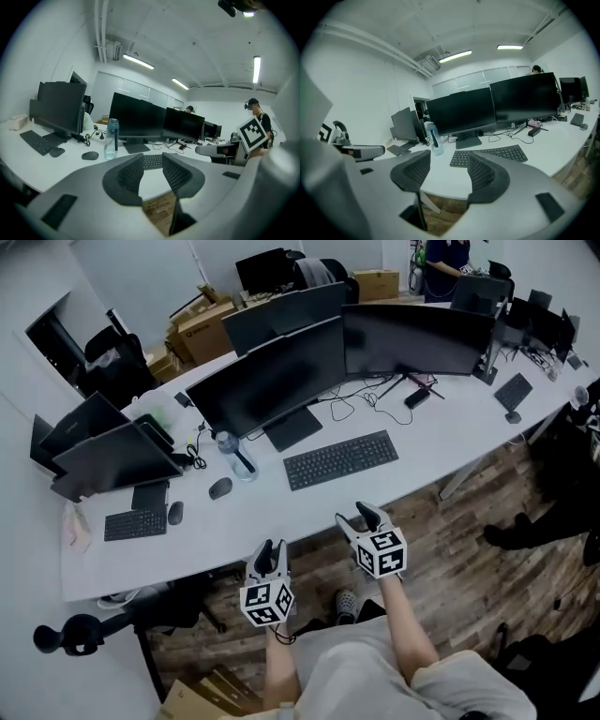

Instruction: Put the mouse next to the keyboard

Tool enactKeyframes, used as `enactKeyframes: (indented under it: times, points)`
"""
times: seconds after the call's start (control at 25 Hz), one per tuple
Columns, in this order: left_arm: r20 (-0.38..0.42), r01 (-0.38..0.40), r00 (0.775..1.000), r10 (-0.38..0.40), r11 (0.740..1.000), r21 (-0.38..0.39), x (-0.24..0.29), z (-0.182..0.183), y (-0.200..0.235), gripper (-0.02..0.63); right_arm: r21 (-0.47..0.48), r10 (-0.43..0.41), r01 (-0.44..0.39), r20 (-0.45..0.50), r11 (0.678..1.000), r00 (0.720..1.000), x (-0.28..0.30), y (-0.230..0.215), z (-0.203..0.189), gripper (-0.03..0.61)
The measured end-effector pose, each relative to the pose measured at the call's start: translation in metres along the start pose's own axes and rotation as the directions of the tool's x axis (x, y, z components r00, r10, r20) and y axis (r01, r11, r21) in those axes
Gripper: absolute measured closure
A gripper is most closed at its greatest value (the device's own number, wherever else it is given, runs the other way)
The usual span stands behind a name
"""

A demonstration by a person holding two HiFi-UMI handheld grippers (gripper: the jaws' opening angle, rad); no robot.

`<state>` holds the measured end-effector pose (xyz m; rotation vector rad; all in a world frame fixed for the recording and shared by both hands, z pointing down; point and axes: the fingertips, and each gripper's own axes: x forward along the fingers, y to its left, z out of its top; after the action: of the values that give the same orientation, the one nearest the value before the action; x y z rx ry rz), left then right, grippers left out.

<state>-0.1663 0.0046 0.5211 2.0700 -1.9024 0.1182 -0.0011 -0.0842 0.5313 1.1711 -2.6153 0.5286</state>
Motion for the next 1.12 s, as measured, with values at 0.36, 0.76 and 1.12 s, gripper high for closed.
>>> enactKeyframes:
  times: [0.36, 0.76, 1.12]
  points:
    - [-0.068, -0.002, 0.998, 0.001, 1.0, -0.014, 0.027, -0.02, 0.001, 0.48, 0.018, 0.028, -0.027, -0.054, 0.999, 0.998, 0.026, -0.014, -0.016, 0.31]
    - [-0.092, 0.033, 0.995, -0.031, 0.999, 0.019, 0.059, -0.009, 0.008, 0.48, 0.03, 0.114, -0.112, -0.072, 0.993, 0.991, 0.051, -0.011, -0.009, 0.301]
    - [-0.082, -0.016, 0.996, 0.016, 1.0, 0.005, 0.073, 0.007, 0.093, 0.48, -0.069, 0.274, -0.285, -0.139, 0.956, 0.952, 0.136, 0.065, -0.003, 0.298]
